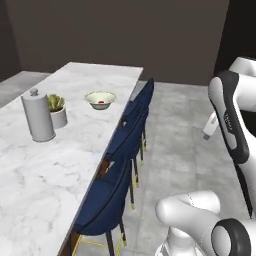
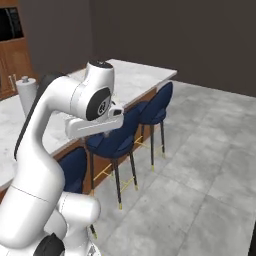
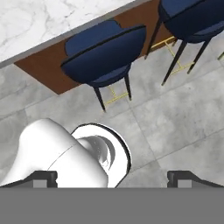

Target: Retrieve the apple and kiwi from the fridge and place them into the bowl on the dining table.

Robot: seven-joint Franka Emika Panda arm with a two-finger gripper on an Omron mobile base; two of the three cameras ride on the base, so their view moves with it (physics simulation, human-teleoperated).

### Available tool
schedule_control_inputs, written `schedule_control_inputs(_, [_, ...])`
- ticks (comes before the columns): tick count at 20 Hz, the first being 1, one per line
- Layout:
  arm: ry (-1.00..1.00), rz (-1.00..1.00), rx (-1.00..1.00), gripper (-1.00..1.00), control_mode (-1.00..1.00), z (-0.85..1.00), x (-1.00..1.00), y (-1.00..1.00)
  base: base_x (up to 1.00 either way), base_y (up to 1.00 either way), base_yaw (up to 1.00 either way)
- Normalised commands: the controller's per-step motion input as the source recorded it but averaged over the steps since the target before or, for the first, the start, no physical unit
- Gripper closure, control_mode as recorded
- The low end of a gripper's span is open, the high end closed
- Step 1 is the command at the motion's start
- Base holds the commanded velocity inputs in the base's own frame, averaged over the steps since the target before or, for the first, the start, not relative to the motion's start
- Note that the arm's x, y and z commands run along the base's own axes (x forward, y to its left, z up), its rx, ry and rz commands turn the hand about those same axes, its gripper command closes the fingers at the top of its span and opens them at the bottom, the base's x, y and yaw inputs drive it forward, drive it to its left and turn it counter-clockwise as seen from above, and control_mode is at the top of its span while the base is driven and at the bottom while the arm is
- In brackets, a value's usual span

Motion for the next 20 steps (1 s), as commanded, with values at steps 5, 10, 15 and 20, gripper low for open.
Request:
schedule_control_inputs(5, [0.0, 0.0, 0.0, -1.0, 1.0, 0.0, 0.0, 0.0, -1.0, 0.64, -0.44])
schedule_control_inputs(10, [0.0, 0.0, 0.0, -1.0, 1.0, 0.0, 0.0, 0.0, -1.0, 0.83, -0.38])
schedule_control_inputs(15, [0.0, 0.0, 0.0, -1.0, 1.0, 0.0, 0.0, 0.0, -0.88, 1.0, -0.3])
schedule_control_inputs(20, [0.0, 0.0, 0.0, -1.0, 1.0, 0.0, 0.0, 0.0, -0.28, 1.0, -0.15])
